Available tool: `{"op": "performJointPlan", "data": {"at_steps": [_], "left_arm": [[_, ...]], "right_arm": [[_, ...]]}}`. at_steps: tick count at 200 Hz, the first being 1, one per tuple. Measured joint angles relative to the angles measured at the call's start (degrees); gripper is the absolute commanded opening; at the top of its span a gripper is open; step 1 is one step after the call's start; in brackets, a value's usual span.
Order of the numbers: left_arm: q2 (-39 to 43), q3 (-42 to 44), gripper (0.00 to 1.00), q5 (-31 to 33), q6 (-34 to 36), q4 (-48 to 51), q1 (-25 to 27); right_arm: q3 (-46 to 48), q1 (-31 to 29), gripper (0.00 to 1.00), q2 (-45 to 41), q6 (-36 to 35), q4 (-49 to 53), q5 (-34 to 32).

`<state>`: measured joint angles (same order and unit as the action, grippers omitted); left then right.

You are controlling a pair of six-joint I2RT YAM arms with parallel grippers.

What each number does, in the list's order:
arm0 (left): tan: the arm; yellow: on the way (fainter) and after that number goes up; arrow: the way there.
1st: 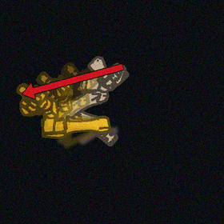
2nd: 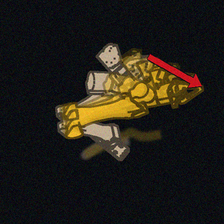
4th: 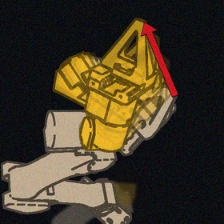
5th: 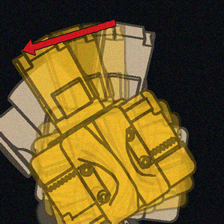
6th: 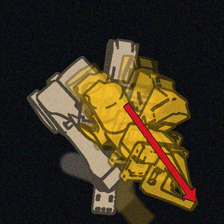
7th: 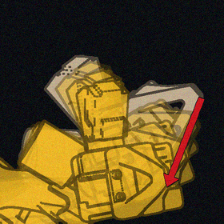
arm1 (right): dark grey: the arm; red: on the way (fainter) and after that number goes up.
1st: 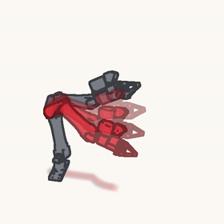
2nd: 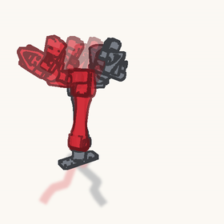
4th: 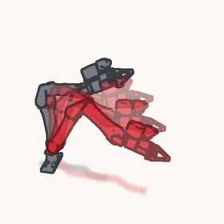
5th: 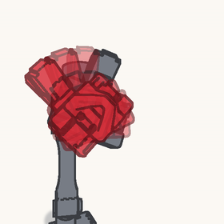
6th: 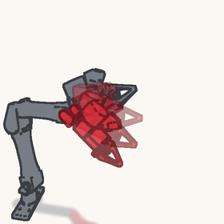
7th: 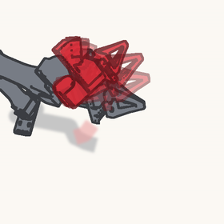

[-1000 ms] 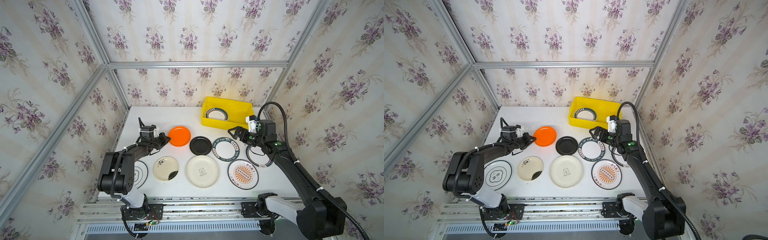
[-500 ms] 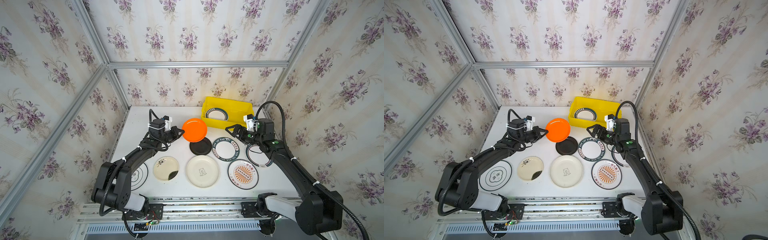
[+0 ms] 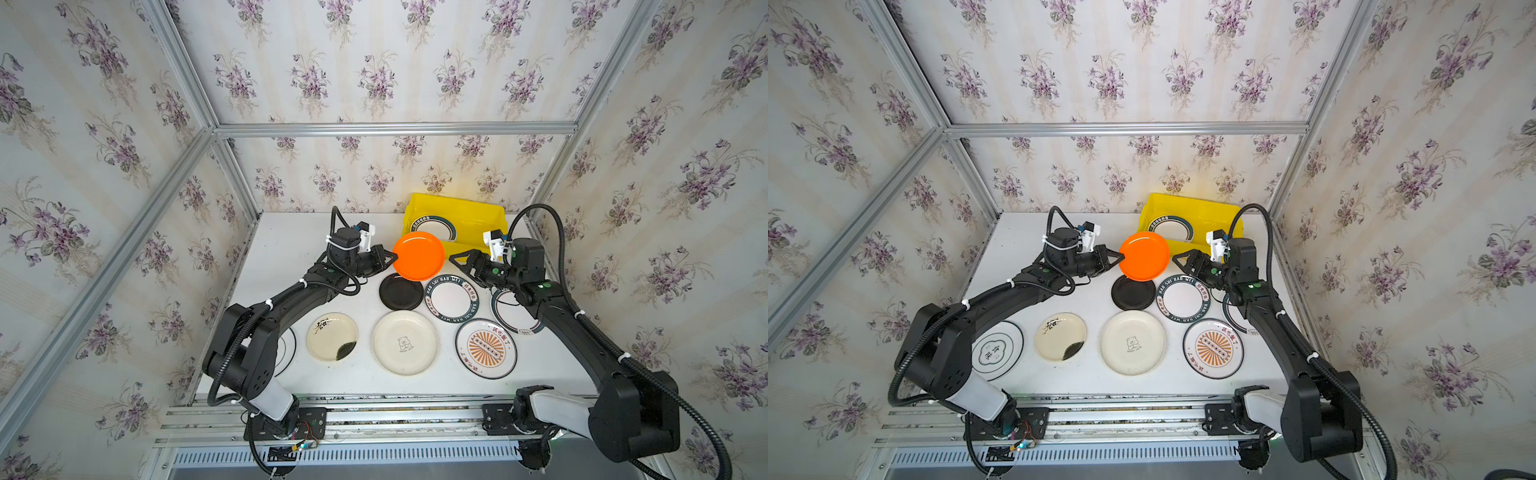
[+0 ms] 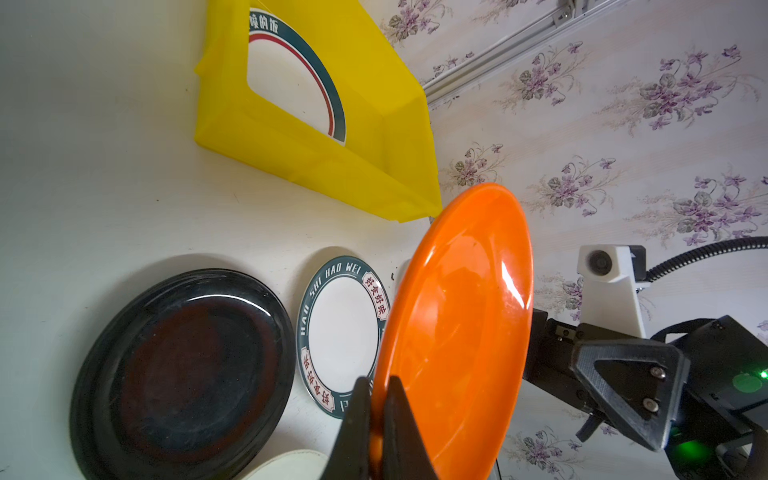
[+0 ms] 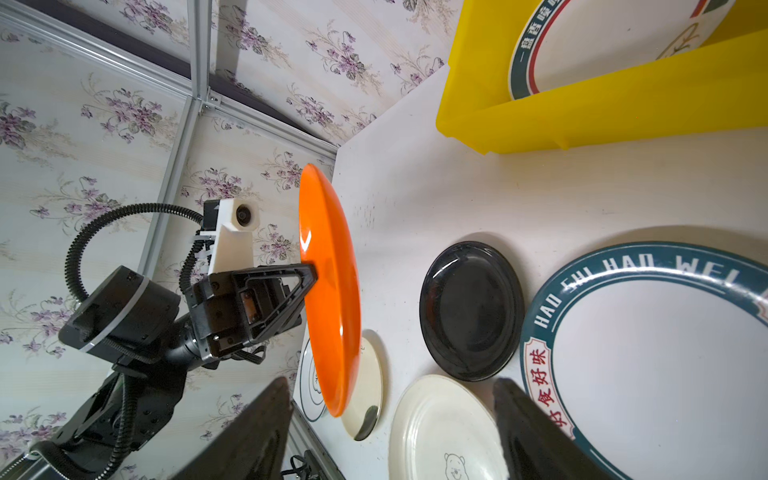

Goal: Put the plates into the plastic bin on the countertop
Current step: 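Lift the orange plate toward right gripper while right gripper reaches for it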

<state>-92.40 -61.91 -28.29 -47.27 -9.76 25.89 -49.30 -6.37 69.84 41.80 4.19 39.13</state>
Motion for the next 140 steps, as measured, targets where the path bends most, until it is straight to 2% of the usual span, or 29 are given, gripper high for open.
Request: {"op": "performJointPlan", "data": {"at_steps": [41,79,123,140], "left_arm": [[-1.44,-1.36,0.0,0.26,-0.48,0.04,2.16],[-1.55,-1.9,0.0,0.39,-0.83,0.09,3.43],[-2.08,-1.97,0.0,0.98,-0.81,0.39,4.44],[-2.21,-1.88,0.0,1.25,-0.79,0.74,4.79]], "right_arm": [[0.0,-0.04,0.63,1.7,0.9,-1.68,0.85],[0.0,-0.07,0.35,2.89,1.38,-2.45,0.9],[0.0,-0.07,0.24,3.93,1.42,-2.71,0.96],[0.0,-0.07,0.06,4.24,1.36,-2.71,0.96]]}}
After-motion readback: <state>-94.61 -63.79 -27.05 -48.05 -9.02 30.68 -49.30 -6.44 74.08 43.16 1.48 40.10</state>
